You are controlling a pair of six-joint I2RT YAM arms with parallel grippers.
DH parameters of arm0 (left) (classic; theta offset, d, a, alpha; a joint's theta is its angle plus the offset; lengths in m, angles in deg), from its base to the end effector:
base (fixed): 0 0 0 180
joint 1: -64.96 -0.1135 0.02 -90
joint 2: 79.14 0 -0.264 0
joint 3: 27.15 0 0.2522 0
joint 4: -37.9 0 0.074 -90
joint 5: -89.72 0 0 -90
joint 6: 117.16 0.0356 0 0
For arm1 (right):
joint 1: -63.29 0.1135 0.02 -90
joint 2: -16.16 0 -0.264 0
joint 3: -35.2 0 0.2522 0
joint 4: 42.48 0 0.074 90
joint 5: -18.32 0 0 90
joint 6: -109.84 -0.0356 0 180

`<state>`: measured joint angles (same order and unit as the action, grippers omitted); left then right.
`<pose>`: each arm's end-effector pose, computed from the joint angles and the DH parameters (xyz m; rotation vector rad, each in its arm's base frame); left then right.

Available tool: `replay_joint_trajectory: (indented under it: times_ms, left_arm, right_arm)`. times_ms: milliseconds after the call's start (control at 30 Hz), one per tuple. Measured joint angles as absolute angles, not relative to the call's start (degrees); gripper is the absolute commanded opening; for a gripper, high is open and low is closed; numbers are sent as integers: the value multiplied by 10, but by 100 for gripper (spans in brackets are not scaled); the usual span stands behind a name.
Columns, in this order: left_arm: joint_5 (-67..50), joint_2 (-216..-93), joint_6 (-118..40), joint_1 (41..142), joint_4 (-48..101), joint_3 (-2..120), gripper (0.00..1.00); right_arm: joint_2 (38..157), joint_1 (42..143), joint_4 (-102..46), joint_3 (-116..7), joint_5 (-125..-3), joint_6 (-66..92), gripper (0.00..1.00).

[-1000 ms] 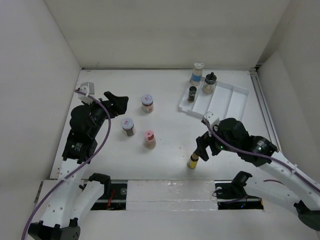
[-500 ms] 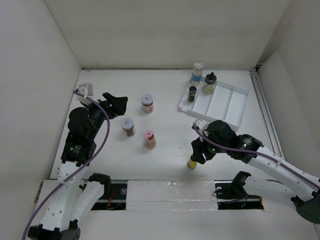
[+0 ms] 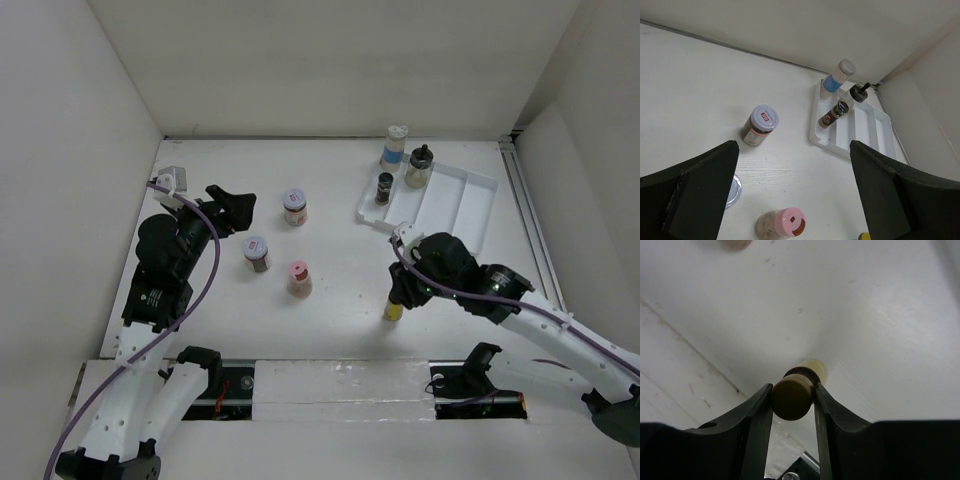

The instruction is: Organize the condiment bottles

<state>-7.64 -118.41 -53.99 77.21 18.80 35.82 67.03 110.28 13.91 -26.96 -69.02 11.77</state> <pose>0.1510 -0.0375 0.3907 -0.0879 1.5225 -0.6436 0.1202 0.1313 0.2901 -0.8275 2.2724 0.5116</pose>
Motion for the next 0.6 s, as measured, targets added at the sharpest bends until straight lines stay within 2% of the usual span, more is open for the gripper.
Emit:
replay_joint_trajectory:
  times_ms: [200, 300, 467, 600]
  left_arm:
    - [-78, -1186, -540, 772, 188, 358, 90]
    - [-81, -1190, -540, 772, 188, 358, 90]
    - [-83, -1192, -540, 772, 188, 358, 90]
    - [-85, -1195, -540, 772, 189, 358, 90]
  right_arm:
    - [698, 1058, 85, -400, -779, 179, 12]
    - [751, 973, 20, -450, -786, 214, 11]
    - [866, 833, -70, -467, -747, 237, 11]
    - [948, 780, -114, -472, -731, 243, 9]
